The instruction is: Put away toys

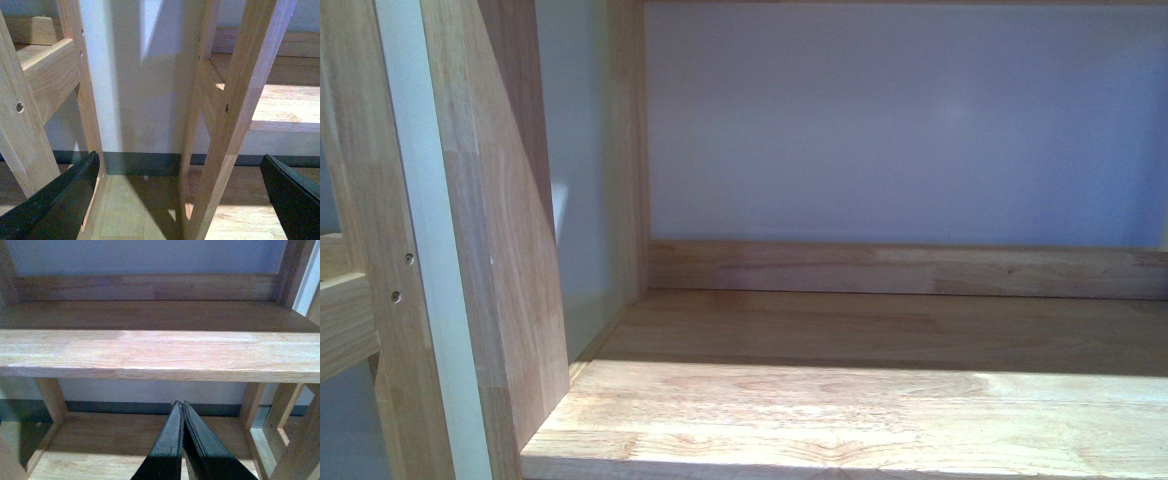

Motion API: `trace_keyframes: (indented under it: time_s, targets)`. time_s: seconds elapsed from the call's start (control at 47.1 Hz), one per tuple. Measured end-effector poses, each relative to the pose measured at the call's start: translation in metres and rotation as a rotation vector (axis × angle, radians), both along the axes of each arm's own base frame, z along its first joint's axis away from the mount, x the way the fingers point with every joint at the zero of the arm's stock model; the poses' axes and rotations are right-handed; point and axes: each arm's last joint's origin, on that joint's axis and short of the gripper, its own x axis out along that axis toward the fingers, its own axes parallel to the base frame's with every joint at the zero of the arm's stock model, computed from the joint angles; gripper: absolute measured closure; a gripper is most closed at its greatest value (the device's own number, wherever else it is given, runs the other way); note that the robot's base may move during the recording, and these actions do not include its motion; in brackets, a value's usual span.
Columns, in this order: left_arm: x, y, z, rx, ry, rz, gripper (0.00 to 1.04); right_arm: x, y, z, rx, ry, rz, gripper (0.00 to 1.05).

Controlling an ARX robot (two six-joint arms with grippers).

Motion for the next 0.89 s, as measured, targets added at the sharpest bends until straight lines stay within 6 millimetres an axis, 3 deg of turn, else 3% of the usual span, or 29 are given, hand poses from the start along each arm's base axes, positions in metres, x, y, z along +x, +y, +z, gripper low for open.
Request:
trace_keyframes:
  time_s: [0.892]
  targets:
    - [0.0,0.0,0.0,0.0,0.0,0.0,0.06,0.0001,-0.0068,0.0,0.003,-0.001,-0.043,1.01]
